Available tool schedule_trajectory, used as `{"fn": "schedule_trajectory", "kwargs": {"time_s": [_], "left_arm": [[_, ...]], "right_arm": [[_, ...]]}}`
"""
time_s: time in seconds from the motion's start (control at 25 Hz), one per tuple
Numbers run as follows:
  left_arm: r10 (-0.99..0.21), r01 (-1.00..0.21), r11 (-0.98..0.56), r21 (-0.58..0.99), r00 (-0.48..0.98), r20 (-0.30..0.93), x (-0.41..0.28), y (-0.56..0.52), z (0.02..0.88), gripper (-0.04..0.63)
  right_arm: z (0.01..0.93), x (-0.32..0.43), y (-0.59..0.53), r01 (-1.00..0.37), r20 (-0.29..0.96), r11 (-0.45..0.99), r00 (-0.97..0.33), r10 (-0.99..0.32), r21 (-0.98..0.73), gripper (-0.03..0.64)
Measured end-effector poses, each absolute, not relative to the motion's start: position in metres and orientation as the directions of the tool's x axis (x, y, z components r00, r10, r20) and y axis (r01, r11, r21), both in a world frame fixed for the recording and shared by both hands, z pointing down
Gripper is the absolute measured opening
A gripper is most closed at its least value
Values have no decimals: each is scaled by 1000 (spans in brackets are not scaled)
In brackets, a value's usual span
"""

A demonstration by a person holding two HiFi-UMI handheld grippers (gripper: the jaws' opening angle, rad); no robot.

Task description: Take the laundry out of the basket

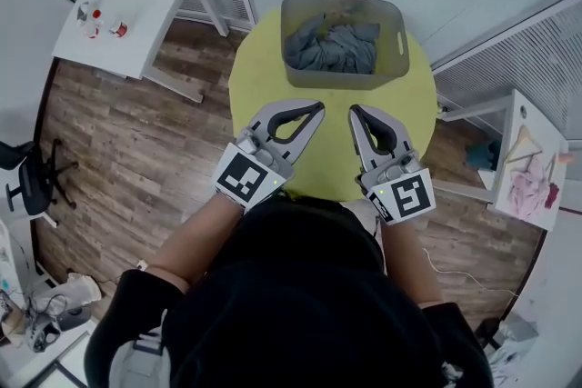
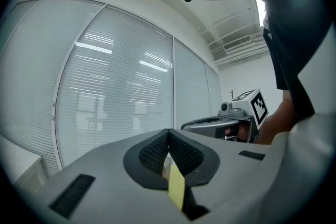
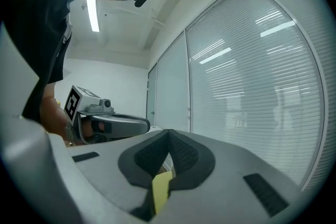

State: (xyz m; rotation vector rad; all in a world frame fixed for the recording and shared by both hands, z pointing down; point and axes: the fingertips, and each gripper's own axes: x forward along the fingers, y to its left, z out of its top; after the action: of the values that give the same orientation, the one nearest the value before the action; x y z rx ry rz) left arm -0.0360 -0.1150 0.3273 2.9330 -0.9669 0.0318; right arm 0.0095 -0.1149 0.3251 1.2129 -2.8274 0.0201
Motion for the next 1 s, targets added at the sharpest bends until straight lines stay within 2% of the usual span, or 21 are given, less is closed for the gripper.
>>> {"fn": "schedule_trajectory", "kwargs": {"time_s": [0.32,0.6,1.0], "left_arm": [[-634,-638,-770,34,769,76,-6,-166,332,8],[-655,-659,-751,-36,737,167,13,-203,352,8],[-617,-619,-781,-80,748,244,15,-265,372,8]], "right_arm": [[330,40,-166,-693,51,720,-721,-691,-39,21],[346,55,-201,-669,56,743,-744,-666,-38,21],[372,62,-262,-725,70,686,-689,-721,-69,21]]}}
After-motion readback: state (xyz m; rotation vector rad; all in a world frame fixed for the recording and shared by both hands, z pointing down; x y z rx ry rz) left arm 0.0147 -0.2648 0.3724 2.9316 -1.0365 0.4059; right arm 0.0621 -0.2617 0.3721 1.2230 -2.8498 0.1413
